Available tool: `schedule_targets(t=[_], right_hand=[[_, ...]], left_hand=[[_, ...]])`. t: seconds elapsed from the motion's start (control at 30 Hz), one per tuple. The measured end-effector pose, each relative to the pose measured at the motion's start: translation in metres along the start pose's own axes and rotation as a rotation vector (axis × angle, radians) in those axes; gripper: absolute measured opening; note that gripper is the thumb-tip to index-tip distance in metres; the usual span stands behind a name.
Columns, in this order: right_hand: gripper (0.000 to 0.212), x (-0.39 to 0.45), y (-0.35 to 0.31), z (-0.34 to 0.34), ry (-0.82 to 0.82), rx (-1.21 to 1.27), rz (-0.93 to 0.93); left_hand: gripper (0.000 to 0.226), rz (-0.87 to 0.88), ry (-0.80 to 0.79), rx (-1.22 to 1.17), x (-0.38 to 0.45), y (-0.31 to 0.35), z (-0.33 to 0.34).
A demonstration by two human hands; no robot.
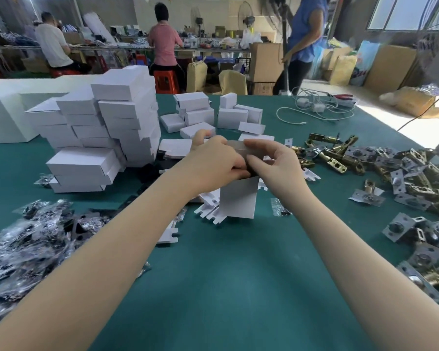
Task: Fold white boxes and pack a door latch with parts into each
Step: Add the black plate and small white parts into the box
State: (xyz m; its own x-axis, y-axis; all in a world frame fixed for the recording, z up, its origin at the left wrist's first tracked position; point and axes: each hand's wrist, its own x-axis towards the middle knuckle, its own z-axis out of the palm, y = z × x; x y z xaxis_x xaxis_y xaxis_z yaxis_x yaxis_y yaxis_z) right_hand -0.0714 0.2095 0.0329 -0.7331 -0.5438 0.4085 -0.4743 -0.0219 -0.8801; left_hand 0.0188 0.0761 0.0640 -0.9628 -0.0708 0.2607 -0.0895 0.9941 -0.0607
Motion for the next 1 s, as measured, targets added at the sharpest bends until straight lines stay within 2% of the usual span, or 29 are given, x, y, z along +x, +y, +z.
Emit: schedule_targets(t=[0.07,0.1,0.17,0.3,0.37,0.47,0.57,0.8,1.0], right_hand=[[0.032,-0.002,0.003,-0.002,0.017,0.043,0.011],[0.028,-0.003,0.005,-0.003,0.029,0.082,0.025],[0.024,-0.007,0.008,-0.005,0.049,0.170,0.074],[0.042,-0.023,0.019,-0.004,-0.026,0.325,0.184],[0.046,-0.031,0.023,-0.001,-0.059,0.352,0.196],[0.042,-0.031,0.023,0.000,-0.017,0.395,0.153],[0.043,-0.027,0.021,-0.003,0.011,0.353,0.091],[0.054,-0.037,0.028,-0.010,-0.011,0.305,-0.006],[0.040,-0.037,0.023,-0.004,0.070,0.206,-0.092]], left_hand=[[0.041,0.037,-0.062,-0.028,-0.002,-0.002,0.002],[0.040,0.055,-0.038,-0.112,-0.004,-0.002,0.006],[0.021,0.074,0.125,-0.419,-0.011,-0.002,0.018],[0.045,-0.115,0.303,-0.976,-0.030,0.012,0.043],[0.040,-0.203,0.369,-1.129,-0.032,0.018,0.050],[0.041,-0.242,0.490,-1.292,-0.034,0.023,0.054],[0.039,-0.247,0.556,-1.325,-0.040,0.032,0.059],[0.022,-0.122,0.594,-1.143,-0.050,0.033,0.073],[0.016,-0.131,0.662,-1.068,-0.045,0.029,0.078]])
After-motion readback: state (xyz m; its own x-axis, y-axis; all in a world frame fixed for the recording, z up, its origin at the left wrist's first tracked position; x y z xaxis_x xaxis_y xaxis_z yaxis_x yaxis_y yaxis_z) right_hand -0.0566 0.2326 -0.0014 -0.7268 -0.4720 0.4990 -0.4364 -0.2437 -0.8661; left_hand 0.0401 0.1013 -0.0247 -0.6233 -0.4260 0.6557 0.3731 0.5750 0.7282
